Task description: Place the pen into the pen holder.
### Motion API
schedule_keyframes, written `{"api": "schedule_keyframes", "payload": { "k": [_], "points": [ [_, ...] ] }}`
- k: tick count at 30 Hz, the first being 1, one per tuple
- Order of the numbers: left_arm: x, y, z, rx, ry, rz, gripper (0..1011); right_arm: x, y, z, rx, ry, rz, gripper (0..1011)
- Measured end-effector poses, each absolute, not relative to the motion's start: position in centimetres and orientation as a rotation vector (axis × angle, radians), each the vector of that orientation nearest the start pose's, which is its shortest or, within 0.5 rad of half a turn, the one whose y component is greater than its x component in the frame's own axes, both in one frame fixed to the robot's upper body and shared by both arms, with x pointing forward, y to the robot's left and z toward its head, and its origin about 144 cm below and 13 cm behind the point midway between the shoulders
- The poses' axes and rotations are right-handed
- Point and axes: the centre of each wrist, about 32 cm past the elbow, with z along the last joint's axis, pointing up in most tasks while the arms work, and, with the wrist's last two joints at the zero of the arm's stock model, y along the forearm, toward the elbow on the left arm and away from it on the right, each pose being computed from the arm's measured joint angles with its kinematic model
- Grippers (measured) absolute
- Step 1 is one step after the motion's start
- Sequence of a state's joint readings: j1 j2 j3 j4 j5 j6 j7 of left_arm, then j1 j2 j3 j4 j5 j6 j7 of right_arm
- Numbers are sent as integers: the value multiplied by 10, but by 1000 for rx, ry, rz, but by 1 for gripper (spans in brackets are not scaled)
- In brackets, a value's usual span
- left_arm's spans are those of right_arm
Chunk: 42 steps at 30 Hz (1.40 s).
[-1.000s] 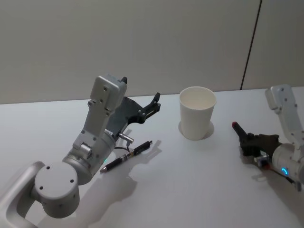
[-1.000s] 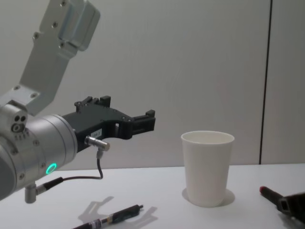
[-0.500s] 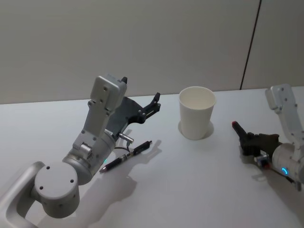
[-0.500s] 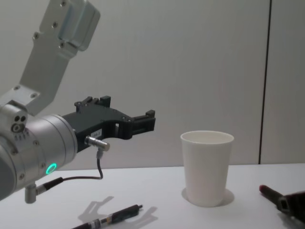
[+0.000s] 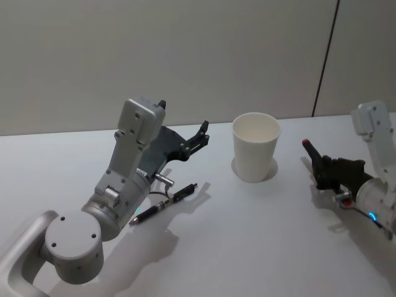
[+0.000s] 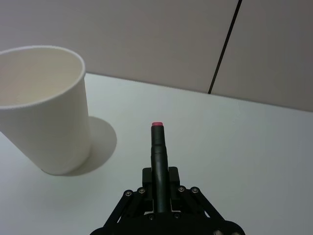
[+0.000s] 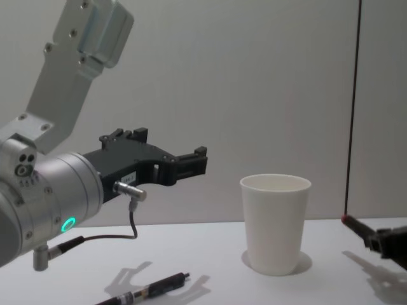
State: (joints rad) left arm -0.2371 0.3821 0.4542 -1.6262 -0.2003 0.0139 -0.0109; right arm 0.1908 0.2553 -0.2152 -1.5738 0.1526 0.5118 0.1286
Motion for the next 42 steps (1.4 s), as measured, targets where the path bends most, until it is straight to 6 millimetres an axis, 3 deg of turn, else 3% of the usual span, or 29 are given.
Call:
{"api": "schedule_keyframes", "payload": {
  "k": [28,42],
  "points": [
    [492,198,1204,61,-268,1124,1001,502,-244,1210,-93,-166,-1251,177],
    [492,198,1204,61,-268,1124,1001,519,-238,1221,92,-352,-1190,177]
  ]
}}
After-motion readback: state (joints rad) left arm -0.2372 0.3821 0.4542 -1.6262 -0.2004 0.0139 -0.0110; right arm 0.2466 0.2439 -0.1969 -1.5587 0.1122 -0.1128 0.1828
